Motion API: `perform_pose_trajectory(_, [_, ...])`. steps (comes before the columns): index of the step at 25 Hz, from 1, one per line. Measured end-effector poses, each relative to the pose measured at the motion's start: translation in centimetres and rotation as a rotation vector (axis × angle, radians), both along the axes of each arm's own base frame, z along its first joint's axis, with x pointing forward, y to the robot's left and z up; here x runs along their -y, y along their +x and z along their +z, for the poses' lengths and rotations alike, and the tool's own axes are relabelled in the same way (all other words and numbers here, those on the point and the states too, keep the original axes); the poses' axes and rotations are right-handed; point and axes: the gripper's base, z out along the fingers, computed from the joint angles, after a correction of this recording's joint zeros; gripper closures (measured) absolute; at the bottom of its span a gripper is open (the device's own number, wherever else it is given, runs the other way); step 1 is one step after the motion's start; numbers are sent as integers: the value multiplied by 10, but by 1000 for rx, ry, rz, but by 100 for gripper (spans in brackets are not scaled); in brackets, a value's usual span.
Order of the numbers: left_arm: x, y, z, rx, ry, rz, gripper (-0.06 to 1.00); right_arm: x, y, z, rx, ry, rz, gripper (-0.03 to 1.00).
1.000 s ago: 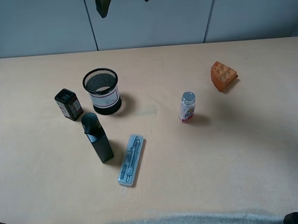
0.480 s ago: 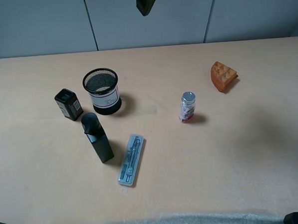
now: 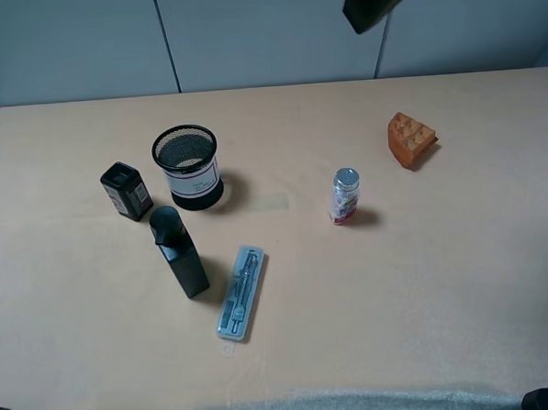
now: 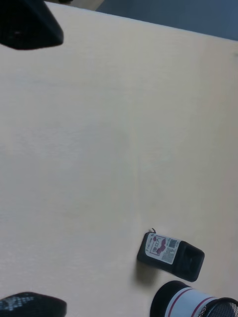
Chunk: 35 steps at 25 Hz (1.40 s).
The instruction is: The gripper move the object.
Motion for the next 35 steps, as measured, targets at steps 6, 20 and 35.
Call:
perform_pose_trajectory(6, [0,0,0,0,0,0,-3,43,-43,-4,31,23,-1,28])
perform_pose_trajectory(20, [0,0,0,0,0,0,-3,112,-113,-7,163,150,-3,28])
perform_pose_trajectory(35, [0,0,0,0,-1,1,-3,169,-157,-72,315,175,-401,28])
